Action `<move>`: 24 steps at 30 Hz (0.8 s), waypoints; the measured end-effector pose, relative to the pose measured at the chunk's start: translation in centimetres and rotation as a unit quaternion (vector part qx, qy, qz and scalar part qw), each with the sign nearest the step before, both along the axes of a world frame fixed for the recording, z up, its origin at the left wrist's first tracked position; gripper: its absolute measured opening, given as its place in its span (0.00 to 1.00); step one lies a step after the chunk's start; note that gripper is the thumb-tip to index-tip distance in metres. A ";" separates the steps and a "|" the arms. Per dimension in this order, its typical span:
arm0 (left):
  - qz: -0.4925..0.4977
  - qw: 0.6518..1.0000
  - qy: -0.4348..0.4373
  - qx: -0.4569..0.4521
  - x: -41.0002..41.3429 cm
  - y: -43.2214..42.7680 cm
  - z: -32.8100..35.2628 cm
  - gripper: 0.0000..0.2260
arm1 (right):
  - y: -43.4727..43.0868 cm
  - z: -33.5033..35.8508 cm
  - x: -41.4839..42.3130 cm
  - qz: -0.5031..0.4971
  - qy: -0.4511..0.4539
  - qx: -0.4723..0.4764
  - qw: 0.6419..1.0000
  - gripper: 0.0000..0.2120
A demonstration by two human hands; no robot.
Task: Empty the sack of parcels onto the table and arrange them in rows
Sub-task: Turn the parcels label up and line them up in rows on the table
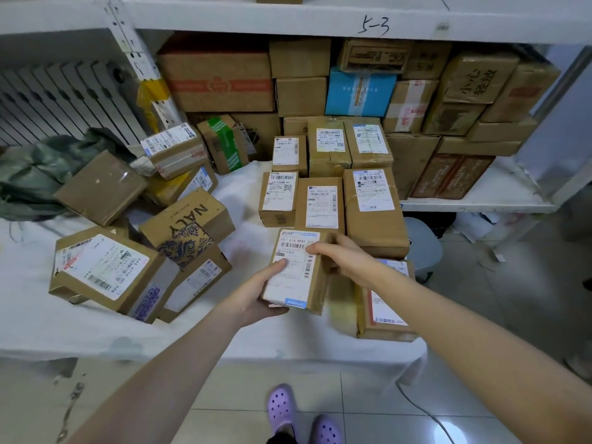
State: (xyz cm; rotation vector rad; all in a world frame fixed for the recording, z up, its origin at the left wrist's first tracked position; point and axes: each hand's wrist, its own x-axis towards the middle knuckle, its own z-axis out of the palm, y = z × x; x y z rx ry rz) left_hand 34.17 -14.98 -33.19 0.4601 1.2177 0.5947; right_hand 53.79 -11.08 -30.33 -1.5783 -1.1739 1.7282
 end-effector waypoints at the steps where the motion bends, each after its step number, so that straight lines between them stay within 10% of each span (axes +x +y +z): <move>1: 0.009 1.000 0.008 -0.004 0.0 0.1 -0.2 0.19 | 0.2 0.4 -0.1 0.003 -0.042 0.039 0.998 0.30; 4: 0.013 0.998 0.055 -0.017 -0.3 0.2 -0.5 0.15 | 0.9 0.7 -0.2 0.045 -0.208 0.156 0.965 0.29; 9: 0.054 0.996 0.069 0.002 -1.5 -0.1 -0.4 0.14 | 1.1 1.0 -1.7 0.131 -0.242 0.188 0.943 0.24; 15: 0.119 0.992 -0.001 0.047 -4.0 -0.7 1.3 0.16 | 1.2 0.4 -5.7 0.124 -0.052 -0.087 0.987 0.40; 20: 0.069 0.980 0.185 0.022 -6.3 0.2 1.8 0.23 | 1.3 0.2 -9.1 0.070 -0.060 -0.037 0.995 0.23; 24: 0.059 0.985 0.161 -0.005 -6.7 1.5 1.8 0.20 | 2.2 -0.4 -11.0 0.043 -0.090 -0.020 0.995 0.25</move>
